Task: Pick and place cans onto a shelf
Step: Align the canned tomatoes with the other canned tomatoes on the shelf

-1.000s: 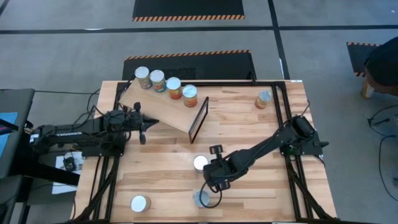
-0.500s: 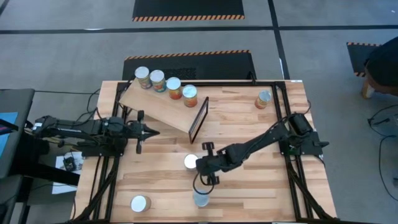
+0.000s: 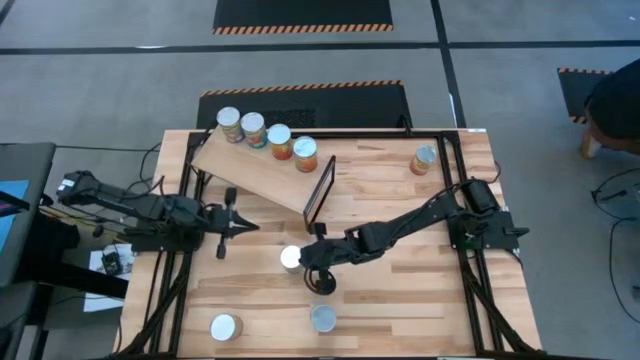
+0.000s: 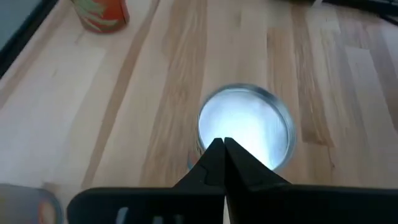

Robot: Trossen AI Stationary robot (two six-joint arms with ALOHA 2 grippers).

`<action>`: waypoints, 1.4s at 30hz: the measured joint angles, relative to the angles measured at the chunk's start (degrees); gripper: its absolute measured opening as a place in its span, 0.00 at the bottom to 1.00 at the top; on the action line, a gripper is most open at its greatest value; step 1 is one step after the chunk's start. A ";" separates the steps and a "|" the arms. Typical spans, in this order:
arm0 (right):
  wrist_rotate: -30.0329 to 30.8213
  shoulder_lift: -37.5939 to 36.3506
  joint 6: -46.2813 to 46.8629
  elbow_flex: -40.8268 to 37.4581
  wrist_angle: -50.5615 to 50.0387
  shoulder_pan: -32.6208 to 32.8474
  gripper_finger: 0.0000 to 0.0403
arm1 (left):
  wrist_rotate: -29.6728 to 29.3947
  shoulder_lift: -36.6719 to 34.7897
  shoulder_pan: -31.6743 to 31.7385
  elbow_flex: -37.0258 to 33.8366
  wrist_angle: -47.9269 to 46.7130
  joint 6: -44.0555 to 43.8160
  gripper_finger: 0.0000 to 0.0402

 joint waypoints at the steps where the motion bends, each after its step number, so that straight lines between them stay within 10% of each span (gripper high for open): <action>1: -0.05 0.00 -0.03 0.00 0.47 -0.28 0.03 | -0.78 1.13 -0.65 0.56 0.08 -0.06 0.00; 11: 1.45 -3.29 -7.82 -0.80 -4.69 3.36 0.01 | -8.53 19.88 -7.31 9.55 1.18 -2.90 0.00; 24: 11.08 -20.10 0.90 -33.76 20.33 9.14 0.01 | -14.11 48.43 -11.56 33.36 -13.53 -19.18 0.01; 42: 24.58 -28.61 4.82 -42.10 22.76 14.66 0.02 | -11.07 71.71 -11.74 56.06 -37.44 -29.57 0.28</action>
